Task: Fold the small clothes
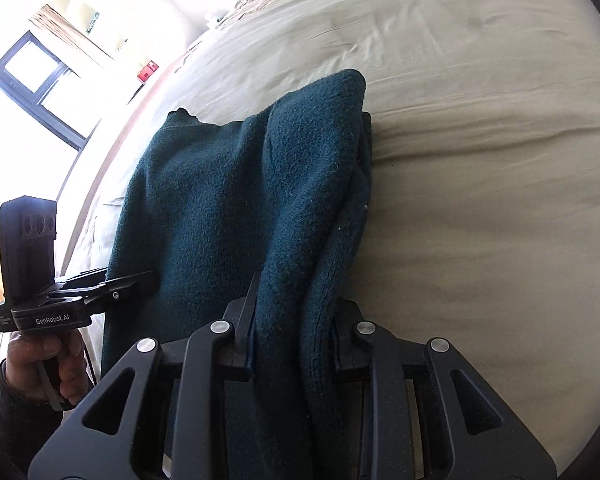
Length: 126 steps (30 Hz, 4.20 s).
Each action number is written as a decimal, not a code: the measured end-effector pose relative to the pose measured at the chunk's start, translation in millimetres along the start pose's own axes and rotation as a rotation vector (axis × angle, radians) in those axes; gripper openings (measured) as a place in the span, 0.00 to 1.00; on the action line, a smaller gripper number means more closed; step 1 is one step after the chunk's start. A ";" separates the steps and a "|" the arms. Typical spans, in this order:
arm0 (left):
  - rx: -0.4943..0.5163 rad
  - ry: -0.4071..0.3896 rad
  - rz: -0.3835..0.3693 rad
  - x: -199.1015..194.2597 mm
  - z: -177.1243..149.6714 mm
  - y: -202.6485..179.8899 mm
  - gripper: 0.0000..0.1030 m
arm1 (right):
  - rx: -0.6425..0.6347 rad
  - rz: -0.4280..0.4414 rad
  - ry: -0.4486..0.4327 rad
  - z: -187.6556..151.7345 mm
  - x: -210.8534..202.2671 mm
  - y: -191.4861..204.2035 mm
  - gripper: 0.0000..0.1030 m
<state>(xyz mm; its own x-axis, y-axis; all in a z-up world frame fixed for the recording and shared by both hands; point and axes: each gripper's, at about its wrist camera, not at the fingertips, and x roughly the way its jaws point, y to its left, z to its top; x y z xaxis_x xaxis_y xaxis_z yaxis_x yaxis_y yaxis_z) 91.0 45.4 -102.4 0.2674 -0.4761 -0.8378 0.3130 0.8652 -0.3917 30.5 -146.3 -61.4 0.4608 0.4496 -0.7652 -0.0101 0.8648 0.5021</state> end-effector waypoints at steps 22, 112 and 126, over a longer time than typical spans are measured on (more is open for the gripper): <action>-0.056 -0.492 0.037 -115.5 -49.8 -0.6 0.87 | 0.109 -0.082 -0.283 -20.1 -100.2 -27.4 0.48; -0.085 -0.233 0.518 -98.2 -91.8 -60.9 1.00 | -0.069 -0.462 -0.195 -53.4 -104.4 81.9 1.00; -0.085 -0.232 0.518 -98.7 -91.8 -60.3 1.00 | -0.073 -0.463 -0.194 -53.9 -103.5 84.3 1.00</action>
<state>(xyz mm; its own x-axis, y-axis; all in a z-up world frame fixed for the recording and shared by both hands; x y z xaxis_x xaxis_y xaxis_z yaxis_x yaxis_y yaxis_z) -37.9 54.7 -31.1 0.5626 -0.0002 -0.8267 0.0157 0.9998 0.0104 -65.9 -107.8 38.5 0.5880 -0.0282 -0.8083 0.1749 0.9802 0.0931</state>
